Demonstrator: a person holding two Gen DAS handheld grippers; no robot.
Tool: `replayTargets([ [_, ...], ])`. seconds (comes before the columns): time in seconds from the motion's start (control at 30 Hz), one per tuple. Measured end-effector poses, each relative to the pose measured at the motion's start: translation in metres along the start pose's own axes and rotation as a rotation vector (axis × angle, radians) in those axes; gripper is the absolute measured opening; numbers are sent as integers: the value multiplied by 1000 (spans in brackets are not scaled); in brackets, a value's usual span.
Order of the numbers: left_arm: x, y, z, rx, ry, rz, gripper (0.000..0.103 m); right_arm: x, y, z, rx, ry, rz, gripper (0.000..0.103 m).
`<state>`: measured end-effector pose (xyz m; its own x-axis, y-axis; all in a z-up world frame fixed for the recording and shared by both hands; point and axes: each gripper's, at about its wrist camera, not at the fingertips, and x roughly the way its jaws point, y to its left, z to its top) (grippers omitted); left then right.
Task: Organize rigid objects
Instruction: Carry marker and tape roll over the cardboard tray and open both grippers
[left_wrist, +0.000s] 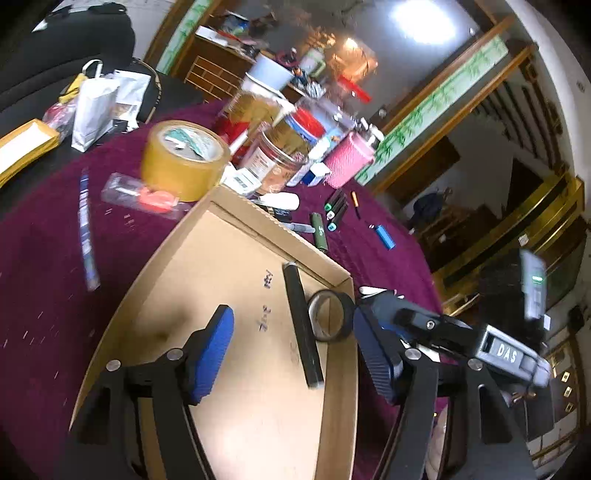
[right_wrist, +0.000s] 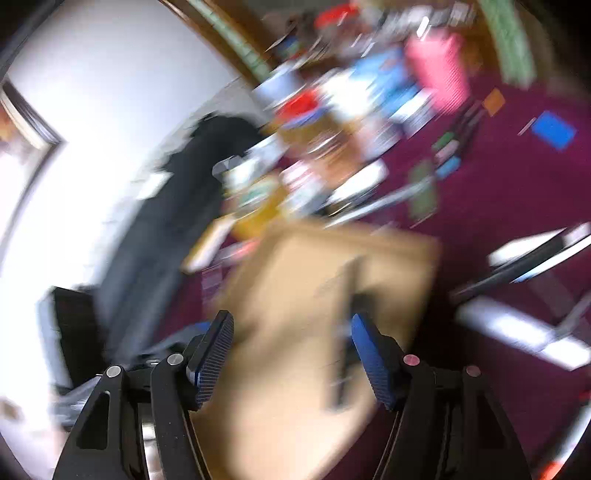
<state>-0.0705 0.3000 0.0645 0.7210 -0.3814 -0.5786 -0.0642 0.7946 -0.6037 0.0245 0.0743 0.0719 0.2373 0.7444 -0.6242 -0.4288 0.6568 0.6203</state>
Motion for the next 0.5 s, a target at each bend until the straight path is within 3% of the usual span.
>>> replayTargets([
  [0.07, -13, 5, -7, -13, -19, -1, 67, 14, -3, -1, 33, 66, 48, 71],
  [0.27, -31, 9, -23, 13, -29, 43, 68, 15, -19, 17, 47, -17, -171, 72],
  [0.37, -33, 9, -31, 16, -28, 41, 68, 23, -30, 21, 63, 5, -262, 72],
  [0.5, -38, 7, -41, 29, -40, 49, 68, 21, -28, 19, 46, -16, -280, 72],
])
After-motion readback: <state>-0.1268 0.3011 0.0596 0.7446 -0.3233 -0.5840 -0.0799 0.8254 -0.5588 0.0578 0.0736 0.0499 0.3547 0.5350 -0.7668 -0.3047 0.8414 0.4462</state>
